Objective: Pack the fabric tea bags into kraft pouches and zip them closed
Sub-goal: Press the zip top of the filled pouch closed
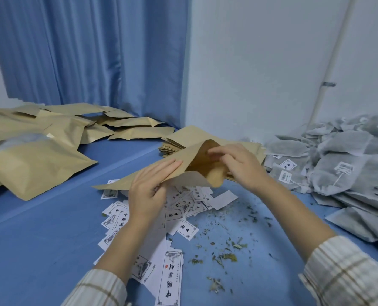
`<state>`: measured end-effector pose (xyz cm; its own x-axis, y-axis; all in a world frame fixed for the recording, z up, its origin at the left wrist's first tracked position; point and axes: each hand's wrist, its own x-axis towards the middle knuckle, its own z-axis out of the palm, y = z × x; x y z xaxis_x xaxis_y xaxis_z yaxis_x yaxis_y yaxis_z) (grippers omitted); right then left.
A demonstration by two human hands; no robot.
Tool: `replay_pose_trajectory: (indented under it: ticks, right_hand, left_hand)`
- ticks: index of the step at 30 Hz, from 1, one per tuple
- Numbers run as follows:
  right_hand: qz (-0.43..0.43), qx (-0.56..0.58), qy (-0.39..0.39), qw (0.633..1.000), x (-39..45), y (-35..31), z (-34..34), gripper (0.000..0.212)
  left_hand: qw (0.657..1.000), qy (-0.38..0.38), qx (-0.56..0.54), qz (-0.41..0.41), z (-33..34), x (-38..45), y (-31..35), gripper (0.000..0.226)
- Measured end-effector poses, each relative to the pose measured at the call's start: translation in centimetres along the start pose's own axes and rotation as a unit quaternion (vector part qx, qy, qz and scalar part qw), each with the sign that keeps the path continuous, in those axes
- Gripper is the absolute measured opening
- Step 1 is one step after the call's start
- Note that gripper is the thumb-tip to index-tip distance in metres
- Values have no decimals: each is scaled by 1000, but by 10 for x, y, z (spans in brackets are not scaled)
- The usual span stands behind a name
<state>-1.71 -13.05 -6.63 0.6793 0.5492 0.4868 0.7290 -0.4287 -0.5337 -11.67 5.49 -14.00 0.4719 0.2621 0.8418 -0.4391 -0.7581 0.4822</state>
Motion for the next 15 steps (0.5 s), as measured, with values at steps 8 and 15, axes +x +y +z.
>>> replay_pose_trajectory:
  ticks: [8,15]
  right_hand:
    - [-135,-235,153,950,-7,-23,-60,19]
    - [-74,34,111,990,6,-62,-116,21]
  left_hand:
    - [971,100,-164,-142,-27,55,56,31]
    - [949,81,-267,-144,-44,107,98,14]
